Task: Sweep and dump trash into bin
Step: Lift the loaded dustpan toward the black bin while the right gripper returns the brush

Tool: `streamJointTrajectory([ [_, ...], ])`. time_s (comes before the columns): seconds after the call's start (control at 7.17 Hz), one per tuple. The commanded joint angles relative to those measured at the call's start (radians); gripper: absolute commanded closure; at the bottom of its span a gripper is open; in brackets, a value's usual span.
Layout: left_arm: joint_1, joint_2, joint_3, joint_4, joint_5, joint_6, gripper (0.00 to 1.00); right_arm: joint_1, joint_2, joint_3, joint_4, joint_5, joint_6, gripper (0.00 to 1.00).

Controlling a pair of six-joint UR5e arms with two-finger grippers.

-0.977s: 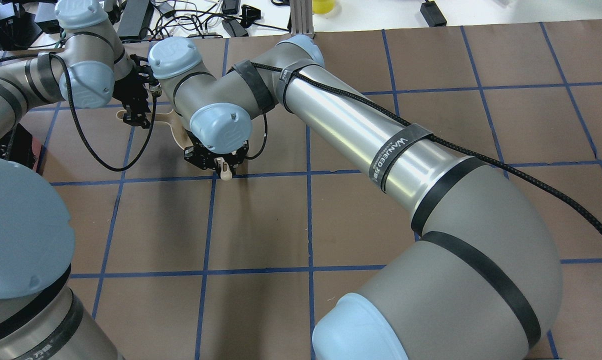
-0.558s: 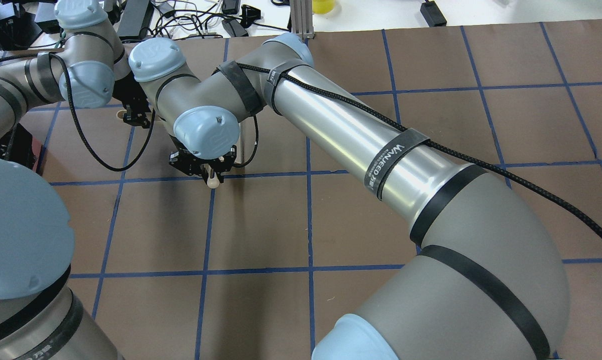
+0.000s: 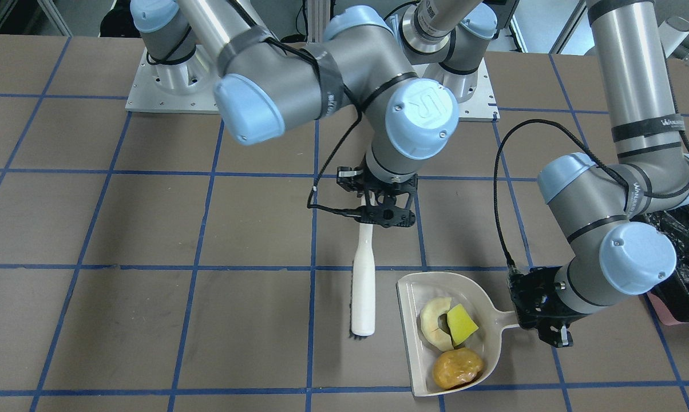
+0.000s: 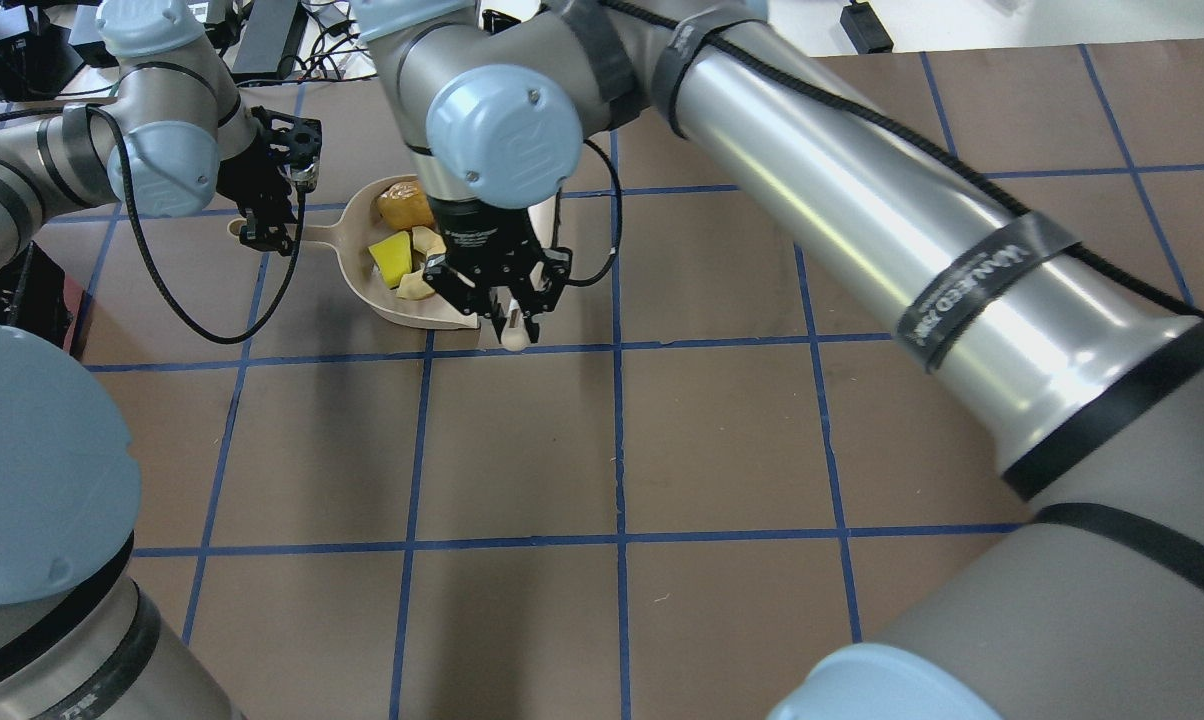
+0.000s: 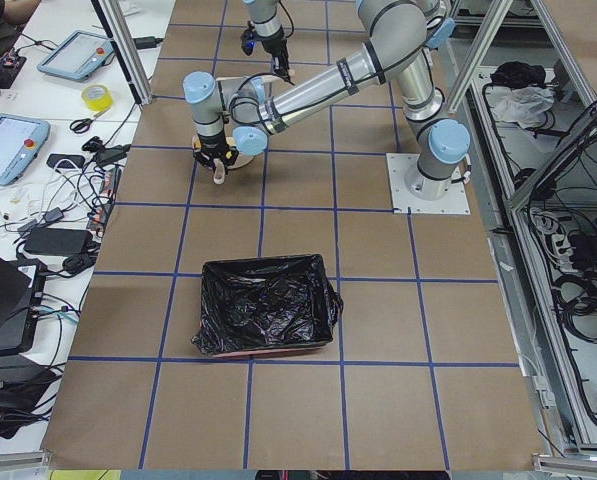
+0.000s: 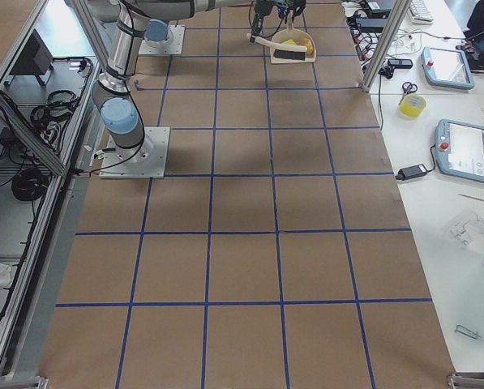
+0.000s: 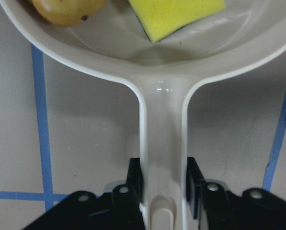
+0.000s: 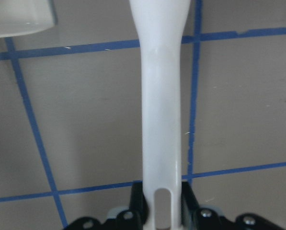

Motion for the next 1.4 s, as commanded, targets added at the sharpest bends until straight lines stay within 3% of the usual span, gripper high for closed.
streamJointTrajectory([
  [0.0, 0.015, 0.008, -0.007, -0.002, -0.048, 0.014, 1.0, -0.138, -0.222, 0.146, 0.144, -0.013, -0.025, 1.0],
  [0.14, 0.044, 0.019, -0.007, -0.007, -0.098, 0.014, 1.0, -0.221, -0.363, 0.283, 0.167, -0.035, -0.133, 1.0],
  [0.28, 0.078, 0.031, -0.007, -0.021, -0.123, 0.025, 1.0, -0.355, -0.492, 0.444, 0.13, -0.102, -0.244, 1.0],
  [0.42, 0.099, 0.051, -0.004, -0.041, -0.123, 0.04, 1.0, -0.495, -0.56, 0.535, 0.062, -0.115, -0.401, 1.0],
  [0.7, 0.18, 0.1, 0.014, -0.125, -0.125, 0.153, 1.0, -0.759, -0.568, 0.57, -0.02, -0.113, -0.699, 1.0],
  [0.84, 0.235, 0.128, 0.019, -0.166, -0.123, 0.239, 1.0, -0.842, -0.559, 0.626, -0.138, -0.113, -0.839, 1.0],
  [1.12, 0.401, 0.175, 0.083, -0.313, -0.126, 0.462, 1.0, -0.89, -0.443, 0.761, -0.496, -0.191, -0.939, 1.0],
  [1.26, 0.491, 0.182, 0.167, -0.432, -0.129, 0.573, 1.0, -0.89, -0.357, 0.745, -0.57, -0.201, -0.94, 1.0],
])
